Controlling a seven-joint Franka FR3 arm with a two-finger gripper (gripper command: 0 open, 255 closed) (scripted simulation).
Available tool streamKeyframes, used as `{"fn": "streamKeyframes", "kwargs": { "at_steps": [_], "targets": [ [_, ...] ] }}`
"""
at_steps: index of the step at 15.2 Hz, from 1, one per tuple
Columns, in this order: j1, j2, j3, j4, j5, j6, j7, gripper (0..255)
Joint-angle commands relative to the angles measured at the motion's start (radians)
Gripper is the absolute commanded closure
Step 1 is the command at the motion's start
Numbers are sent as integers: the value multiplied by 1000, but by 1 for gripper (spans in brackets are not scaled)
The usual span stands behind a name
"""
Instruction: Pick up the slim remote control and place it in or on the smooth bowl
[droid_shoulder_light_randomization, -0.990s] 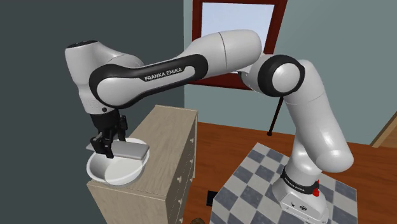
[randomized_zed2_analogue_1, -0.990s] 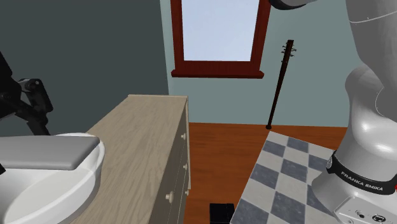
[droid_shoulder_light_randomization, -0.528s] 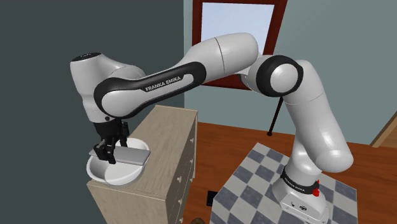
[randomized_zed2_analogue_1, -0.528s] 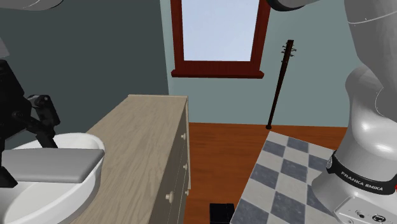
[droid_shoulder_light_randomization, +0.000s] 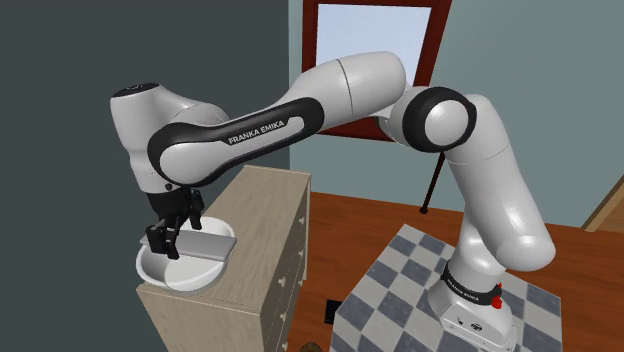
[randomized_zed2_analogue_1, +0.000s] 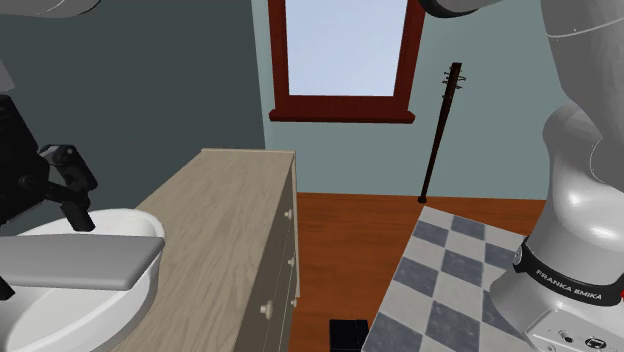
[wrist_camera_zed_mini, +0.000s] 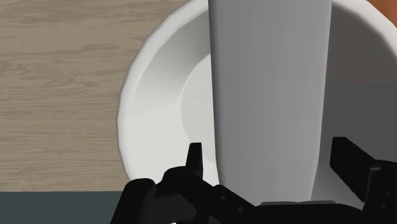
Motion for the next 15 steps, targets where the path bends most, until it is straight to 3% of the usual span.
{"fn": "streamKeyframes", "kwargs": {
  "at_steps": [1,3,7,15],
  "targets": [
    [0,0,0,0,0,0,0,0],
    [0,0,0,0,0,0,0,0],
    [15,-4,4,123,6,-124,-10,0],
    [15,-4,4,123,6,-124,-10,0]
  ]
}}
